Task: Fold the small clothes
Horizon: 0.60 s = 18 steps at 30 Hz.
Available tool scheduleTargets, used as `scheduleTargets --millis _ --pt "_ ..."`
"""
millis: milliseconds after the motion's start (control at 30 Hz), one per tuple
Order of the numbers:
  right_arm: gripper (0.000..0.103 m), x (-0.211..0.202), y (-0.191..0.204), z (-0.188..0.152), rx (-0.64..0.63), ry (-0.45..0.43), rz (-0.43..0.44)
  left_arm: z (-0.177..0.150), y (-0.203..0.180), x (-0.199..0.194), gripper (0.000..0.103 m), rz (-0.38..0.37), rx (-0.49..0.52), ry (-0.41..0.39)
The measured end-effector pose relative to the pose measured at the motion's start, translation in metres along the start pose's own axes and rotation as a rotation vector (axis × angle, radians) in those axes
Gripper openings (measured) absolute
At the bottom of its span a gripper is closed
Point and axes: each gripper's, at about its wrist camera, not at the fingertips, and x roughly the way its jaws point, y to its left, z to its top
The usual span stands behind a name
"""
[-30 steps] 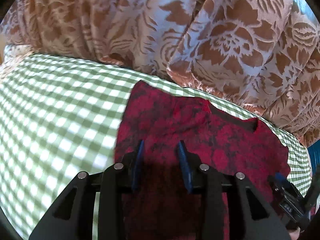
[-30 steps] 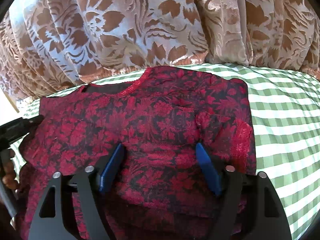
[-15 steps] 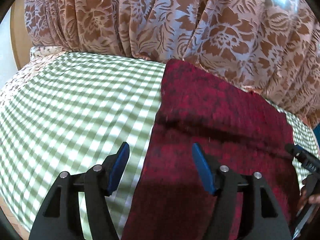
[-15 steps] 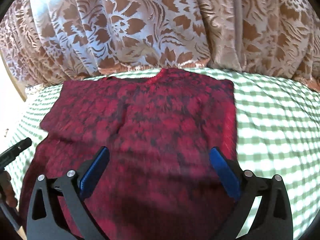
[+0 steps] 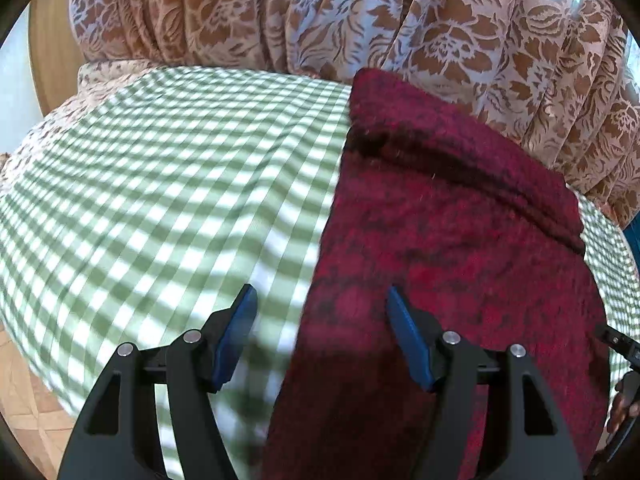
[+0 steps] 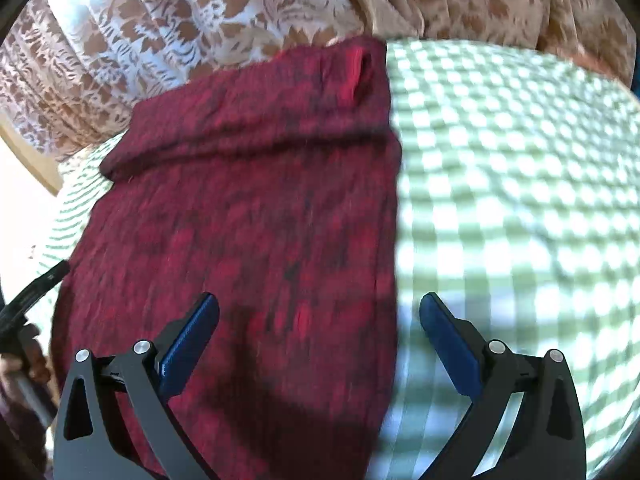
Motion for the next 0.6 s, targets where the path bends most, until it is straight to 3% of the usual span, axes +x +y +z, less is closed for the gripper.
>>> scheduleTargets --millis 167,333,400,433,467,500,533,600 --pt "0.099 -0.020 0.005 -0.035 0.004 0.040 0.095 -0.031 0.015 -0.018 0.067 -0.029 0.006 0.047" --pt "0.084 -0.031 0.017 -0.070 0.007 0.144 0.192 -0.062 0.030 -0.036 0.066 -0.089 -0.005 0.108" --pt "0.074 -0.038 0.020 -0.082 0.000 0.170 0.213 -0.076 0.033 -0.041 0.050 -0.130 0.007 0.151" --pt "0.064 -0.040 0.022 -0.088 0.003 0.191 0.228 -0.082 0.035 -0.043 0.044 -0.151 0.007 0.167" --pt "0.059 -0.040 0.022 -0.093 0.014 0.223 0.245 -0.087 0.035 -0.044 0.030 -0.187 0.005 0.186" --pt "0.049 -0.040 0.022 -0.096 0.019 0.247 0.257 -0.090 0.035 -0.046 0.022 -0.200 0.010 0.191" --pt "0.039 -0.040 0.024 -0.101 0.012 0.268 0.264 -0.091 0.034 -0.048 0.019 -0.208 0.019 0.188" --pt "0.030 -0.041 0.027 -0.102 0.011 0.287 0.299 -0.085 0.035 -0.055 0.014 -0.259 0.008 0.182"
